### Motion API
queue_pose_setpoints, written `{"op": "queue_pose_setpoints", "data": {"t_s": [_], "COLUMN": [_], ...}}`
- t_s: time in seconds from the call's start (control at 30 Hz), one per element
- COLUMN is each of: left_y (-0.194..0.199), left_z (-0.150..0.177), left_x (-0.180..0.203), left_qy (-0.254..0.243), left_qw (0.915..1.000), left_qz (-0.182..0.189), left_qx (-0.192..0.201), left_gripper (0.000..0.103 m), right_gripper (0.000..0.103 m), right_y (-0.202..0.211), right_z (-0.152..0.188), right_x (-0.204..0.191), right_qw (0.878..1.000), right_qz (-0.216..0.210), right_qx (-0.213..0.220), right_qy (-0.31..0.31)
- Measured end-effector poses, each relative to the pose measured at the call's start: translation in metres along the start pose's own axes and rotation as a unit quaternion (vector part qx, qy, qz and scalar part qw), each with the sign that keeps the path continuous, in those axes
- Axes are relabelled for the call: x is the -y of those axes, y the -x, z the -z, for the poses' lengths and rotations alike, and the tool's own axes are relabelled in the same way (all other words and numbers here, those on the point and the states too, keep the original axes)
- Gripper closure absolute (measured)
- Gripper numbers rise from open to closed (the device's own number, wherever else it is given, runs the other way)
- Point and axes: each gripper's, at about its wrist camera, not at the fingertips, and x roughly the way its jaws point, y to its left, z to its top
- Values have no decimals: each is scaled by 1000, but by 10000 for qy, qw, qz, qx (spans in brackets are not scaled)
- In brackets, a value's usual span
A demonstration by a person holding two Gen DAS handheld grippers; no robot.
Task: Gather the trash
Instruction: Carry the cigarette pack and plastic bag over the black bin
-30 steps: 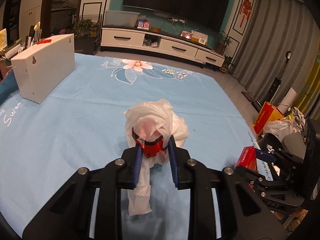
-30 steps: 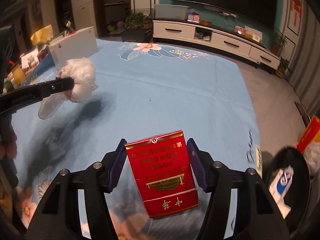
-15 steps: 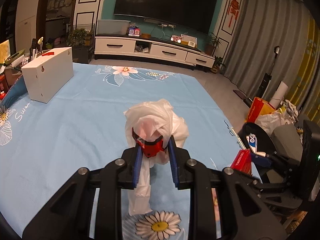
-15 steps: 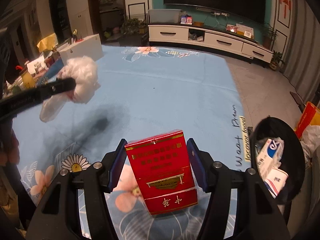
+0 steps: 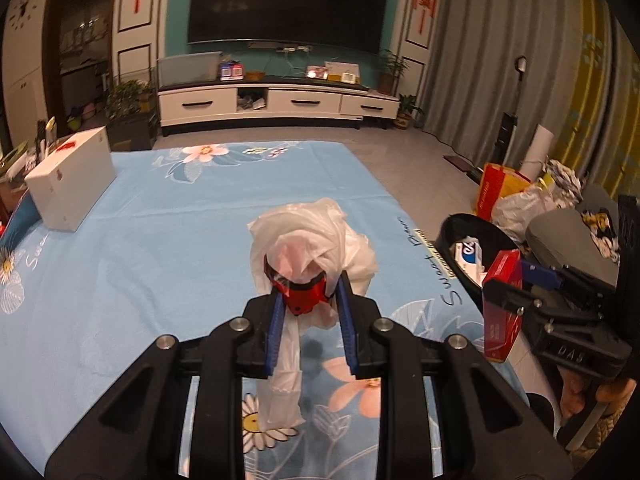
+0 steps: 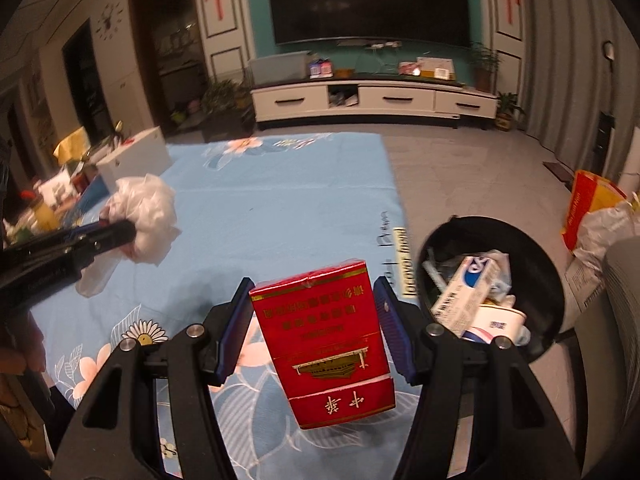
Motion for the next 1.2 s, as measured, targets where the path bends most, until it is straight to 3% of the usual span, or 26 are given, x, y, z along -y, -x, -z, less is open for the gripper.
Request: {"op": "queue_pose_setpoints", "data": {"t_s": [0.7,1.2], "left_y": [-17,-65], "left_z": [-35,-57], "left_x": [93,169], "left_qy": [-946,-1363], "left_qw": [9944,9825], "left_qz": [477,1253], "left_qx": [-17,-182], "left_gripper": [77,77], "right_gripper": [42,42], "right_y": [28,35], "right_z": [10,26], "right_x": [78,144], "right_qw": [9950,9842], "right_qz": [329,812], "right_qx": [438,521], "right_qy": [-830,-1484]}}
